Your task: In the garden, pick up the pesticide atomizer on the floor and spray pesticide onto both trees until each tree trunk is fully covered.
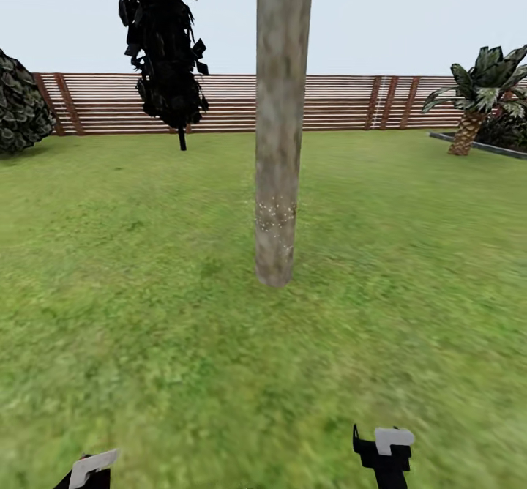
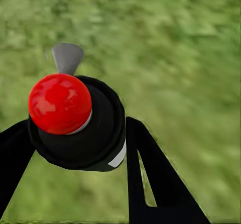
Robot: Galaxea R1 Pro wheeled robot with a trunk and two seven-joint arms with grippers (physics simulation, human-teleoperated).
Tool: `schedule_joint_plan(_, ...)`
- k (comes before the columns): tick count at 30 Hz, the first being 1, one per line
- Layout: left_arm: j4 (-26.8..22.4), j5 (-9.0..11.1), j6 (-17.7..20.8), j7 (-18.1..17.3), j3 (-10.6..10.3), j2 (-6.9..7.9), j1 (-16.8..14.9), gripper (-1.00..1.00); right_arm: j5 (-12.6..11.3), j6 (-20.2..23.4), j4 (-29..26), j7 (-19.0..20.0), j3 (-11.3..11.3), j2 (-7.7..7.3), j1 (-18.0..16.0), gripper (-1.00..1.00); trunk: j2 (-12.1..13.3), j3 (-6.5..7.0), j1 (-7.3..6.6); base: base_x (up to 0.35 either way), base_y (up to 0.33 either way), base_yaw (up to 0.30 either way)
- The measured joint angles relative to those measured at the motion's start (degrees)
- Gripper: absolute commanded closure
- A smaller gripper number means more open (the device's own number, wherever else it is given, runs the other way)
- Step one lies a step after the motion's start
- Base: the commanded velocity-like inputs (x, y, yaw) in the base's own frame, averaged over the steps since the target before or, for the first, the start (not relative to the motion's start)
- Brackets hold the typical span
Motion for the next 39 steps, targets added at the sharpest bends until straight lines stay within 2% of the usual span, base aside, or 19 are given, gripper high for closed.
schedule_joint_plan(26,0.01,0.09,0.00,0.00,0.00,0.02,0.00,1.00,0.00,0.00,0.00,0.00,0.00,0.00,0.00,-1.00,0.00,-0.54,0.00,0.000,0.000,0.281)
schedule_joint_plan(39,-0.01,0.16,0.05,0.00,0.74,0.01,0.00,1.00,0.00,-0.06,0.00,0.00,0.01,0.02,0.00,-1.00,0.00,-0.81,0.00,0.000,0.000,0.281)
